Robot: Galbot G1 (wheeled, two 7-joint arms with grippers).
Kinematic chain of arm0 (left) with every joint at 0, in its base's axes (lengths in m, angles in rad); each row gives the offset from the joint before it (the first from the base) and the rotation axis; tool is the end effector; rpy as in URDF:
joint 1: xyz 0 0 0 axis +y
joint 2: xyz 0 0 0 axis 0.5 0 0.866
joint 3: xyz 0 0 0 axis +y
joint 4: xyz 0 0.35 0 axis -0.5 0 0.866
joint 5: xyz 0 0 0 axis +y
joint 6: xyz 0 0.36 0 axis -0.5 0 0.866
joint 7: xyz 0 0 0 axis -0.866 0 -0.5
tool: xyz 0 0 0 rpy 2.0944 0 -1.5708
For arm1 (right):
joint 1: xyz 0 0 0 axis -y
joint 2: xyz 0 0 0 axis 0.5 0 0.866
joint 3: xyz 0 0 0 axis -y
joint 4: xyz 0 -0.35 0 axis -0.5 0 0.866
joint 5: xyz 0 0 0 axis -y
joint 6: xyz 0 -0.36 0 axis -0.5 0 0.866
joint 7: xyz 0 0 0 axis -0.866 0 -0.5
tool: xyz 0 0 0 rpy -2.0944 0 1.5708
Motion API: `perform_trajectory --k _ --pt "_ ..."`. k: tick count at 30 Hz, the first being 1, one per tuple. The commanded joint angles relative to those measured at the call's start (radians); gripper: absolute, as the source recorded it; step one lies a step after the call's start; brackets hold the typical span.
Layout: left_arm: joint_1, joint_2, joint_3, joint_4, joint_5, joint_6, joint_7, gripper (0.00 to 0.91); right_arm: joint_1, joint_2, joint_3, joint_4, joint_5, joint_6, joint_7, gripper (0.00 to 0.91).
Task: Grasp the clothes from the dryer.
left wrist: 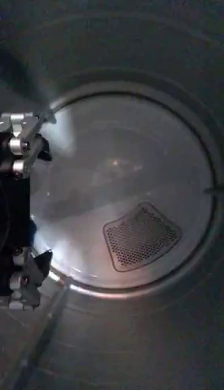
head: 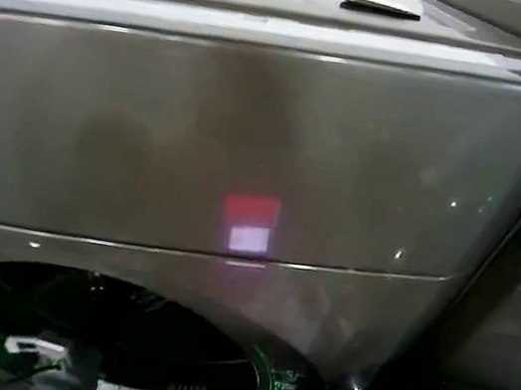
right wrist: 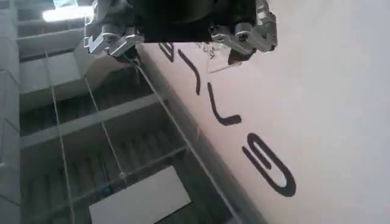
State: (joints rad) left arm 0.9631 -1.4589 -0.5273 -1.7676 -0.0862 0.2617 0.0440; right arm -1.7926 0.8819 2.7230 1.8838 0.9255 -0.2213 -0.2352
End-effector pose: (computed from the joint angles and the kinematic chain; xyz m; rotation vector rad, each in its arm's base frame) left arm 0.3751 0.0325 -0.2471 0.0860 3.1221 0.0448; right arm -0.1538 -0.3659 0.1304 1.1012 2.0148 -0.6977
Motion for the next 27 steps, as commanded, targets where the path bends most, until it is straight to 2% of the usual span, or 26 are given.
perform_trajectory --k 1,16,27 --pt "-0.242 0.003 0.009 0.259 -0.001 -0.022 -0.002 0.907 -0.001 0.002 0.003 0.001 0.0 -0.001 0.0 0.907" --pt "-0.392 -0.007 0.026 0.472 0.035 -0.04 -0.001 0.907 0.0 -0.004 0.005 -0.004 -0.001 -0.001 -0.002 0.907" --pt "-0.561 -0.015 0.047 0.723 0.081 -0.079 0.008 0.907 0.004 -0.001 0.006 -0.01 -0.001 0.0 -0.004 0.907"
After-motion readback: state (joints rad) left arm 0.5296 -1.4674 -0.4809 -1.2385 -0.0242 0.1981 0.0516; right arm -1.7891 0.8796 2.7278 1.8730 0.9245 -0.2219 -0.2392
